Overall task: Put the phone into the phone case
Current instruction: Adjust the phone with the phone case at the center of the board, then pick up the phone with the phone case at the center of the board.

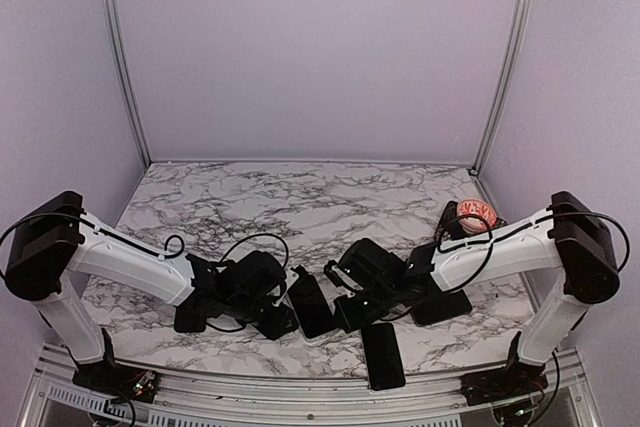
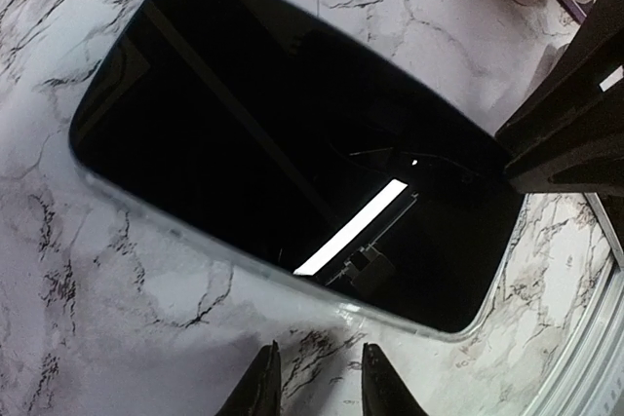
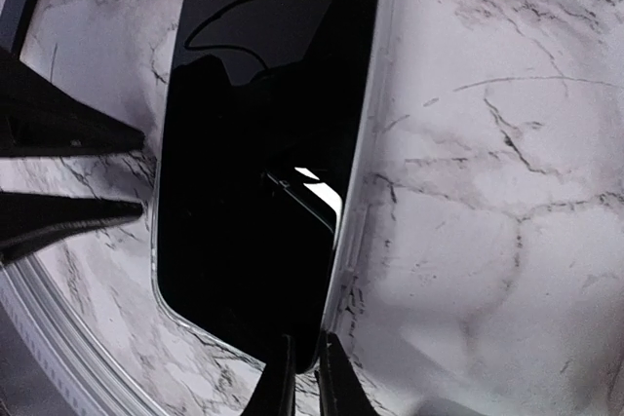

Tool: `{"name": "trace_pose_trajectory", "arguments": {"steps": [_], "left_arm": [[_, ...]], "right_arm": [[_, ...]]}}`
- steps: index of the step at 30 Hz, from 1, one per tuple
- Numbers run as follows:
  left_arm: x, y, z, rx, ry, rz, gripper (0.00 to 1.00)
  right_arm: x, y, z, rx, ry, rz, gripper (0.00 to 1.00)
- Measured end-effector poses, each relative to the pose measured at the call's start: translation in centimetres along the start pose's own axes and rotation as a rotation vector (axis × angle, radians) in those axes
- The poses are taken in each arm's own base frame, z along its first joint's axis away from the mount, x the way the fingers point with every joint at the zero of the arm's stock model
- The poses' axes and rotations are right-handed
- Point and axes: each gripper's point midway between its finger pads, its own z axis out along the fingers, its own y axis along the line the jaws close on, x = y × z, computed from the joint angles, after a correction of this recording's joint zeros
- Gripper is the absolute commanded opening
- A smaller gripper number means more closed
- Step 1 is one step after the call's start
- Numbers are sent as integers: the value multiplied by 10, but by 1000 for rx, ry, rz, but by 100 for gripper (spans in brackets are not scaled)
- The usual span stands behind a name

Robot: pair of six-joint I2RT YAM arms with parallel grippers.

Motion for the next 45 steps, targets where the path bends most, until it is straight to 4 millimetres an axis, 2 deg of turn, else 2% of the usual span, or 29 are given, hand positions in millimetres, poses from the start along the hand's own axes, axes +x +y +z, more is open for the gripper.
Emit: {"name": "trace_pose_trajectory", "arguments": {"steps": [2, 7, 13, 17, 18, 19, 24, 25, 27, 29, 31, 33, 35, 39, 45], "left_arm": [[-1, -4, 2, 15, -3, 7, 25], [0, -8, 3, 36, 3, 13, 23], [0, -11, 3, 61, 8, 22, 23], [2, -16, 3, 85, 16, 25, 23], [2, -17, 2, 90, 18, 26, 24], [2, -17, 2, 95, 19, 27, 24], [-7, -19, -12, 98, -13, 34, 33], [-12, -18, -18, 95, -28, 30, 34], [-27, -12, -30, 86, -65, 11, 36], [-47, 5, -41, 64, -111, -37, 40], [-69, 32, -50, 18, -164, -101, 42], [-88, 61, -56, -38, -205, -153, 41], [-103, 78, -55, -74, -223, -175, 37], [-126, 83, -36, -71, -211, -156, 26], [-129, 81, -3, -37, -149, -135, 21]], "right_arm": [[-2, 6, 3, -20, -7, -3, 4], [-1, 6, 5, 0, -1, 5, 0], [0, 4, 6, 49, 6, -5, 0], [-1, 3, 6, 107, 26, -18, 9], [-2, 3, 5, 124, 26, -28, 15], [-3, 4, 5, 142, 26, -37, 25], [-3, -11, -5, 261, 33, -62, 86], [-5, -12, -9, 281, 25, -66, 93], [-14, -9, -16, 294, -6, -70, 98], [-24, 0, -22, 285, -45, -75, 99], [-28, 10, -24, 263, -69, -79, 99], [-29, 16, -23, 247, -76, -77, 99], [-30, 19, -20, 238, -83, -71, 99], [-40, 27, -11, 221, -108, -61, 99], [-35, 27, 0, 182, -119, -27, 99]]}}
